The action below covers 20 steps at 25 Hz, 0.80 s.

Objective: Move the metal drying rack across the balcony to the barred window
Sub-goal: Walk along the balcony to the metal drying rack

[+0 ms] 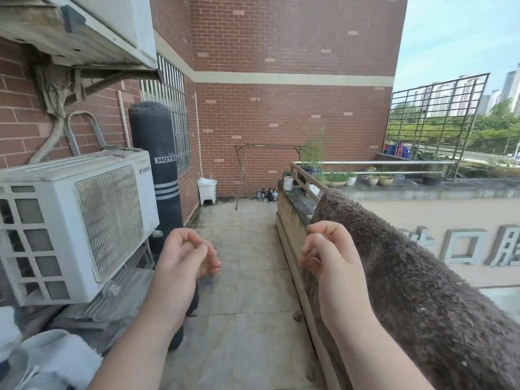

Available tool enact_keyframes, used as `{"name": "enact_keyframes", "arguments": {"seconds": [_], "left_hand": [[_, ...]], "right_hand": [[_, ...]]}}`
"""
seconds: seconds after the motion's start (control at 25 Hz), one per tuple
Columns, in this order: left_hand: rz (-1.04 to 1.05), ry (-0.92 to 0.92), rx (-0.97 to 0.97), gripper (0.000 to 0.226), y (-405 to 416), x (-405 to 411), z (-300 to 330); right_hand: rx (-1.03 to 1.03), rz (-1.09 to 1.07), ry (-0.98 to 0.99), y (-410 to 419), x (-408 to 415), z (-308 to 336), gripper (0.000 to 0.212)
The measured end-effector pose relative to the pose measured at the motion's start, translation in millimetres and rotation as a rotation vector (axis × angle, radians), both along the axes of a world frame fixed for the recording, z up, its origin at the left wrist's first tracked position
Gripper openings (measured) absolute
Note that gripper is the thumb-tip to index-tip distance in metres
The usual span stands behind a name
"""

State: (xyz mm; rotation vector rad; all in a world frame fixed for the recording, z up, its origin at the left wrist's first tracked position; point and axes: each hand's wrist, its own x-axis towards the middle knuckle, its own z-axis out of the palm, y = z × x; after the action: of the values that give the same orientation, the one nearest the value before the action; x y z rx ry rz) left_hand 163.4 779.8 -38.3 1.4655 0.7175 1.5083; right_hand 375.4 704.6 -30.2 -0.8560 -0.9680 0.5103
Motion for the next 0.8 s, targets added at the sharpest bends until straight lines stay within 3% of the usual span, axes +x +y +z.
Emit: {"name": "enact_keyframes", "arguments": {"seconds": [0.52,0.8], "left_hand": [[-0.026,0.082,-0.061,0.008,431,94,-26],[-0.080,-0.043,-0.110,0.014,687,161,-2]], "right_hand": [[-0.066,0.038,-0.019,426,97,-27,0.015],[-0.028,0.035,0.100,658,175,-11,0.022]]}}
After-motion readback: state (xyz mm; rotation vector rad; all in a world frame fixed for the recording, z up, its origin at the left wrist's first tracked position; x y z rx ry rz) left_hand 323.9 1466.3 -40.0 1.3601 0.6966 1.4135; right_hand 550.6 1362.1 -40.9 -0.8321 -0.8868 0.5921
